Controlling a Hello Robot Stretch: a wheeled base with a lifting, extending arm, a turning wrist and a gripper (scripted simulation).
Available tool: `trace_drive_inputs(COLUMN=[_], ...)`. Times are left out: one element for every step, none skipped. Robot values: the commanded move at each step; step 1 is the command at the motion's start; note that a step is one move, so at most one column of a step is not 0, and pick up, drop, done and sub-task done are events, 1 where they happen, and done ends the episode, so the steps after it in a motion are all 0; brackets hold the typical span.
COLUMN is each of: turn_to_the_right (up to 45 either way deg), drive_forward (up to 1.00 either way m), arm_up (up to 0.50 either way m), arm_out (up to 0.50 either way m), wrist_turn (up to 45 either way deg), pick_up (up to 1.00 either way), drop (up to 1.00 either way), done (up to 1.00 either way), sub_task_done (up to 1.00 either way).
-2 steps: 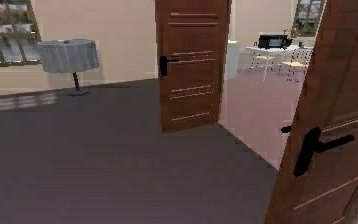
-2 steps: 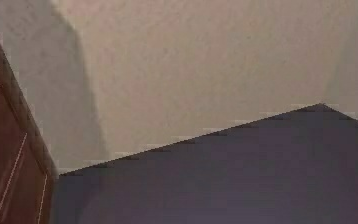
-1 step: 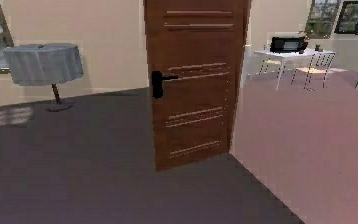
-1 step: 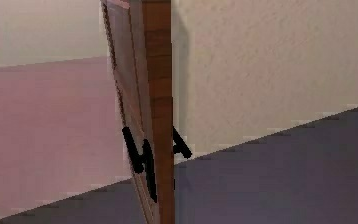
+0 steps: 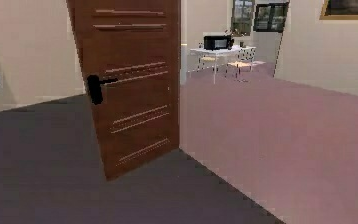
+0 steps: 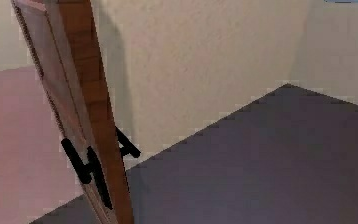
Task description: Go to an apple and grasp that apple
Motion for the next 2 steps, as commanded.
trace_drive_inputs(turn_to_the_right=[0.0,18.0], drive_forward=[0.4,0.0], arm_up=[0.0,0.0], arm_out=[0.0,0.0], wrist_turn=[0.0,0.0], pick_up=[0.0,0.0], drop=[0.0,0.0], done=[0.0,0.0], sub_task_done=[0.0,0.0])
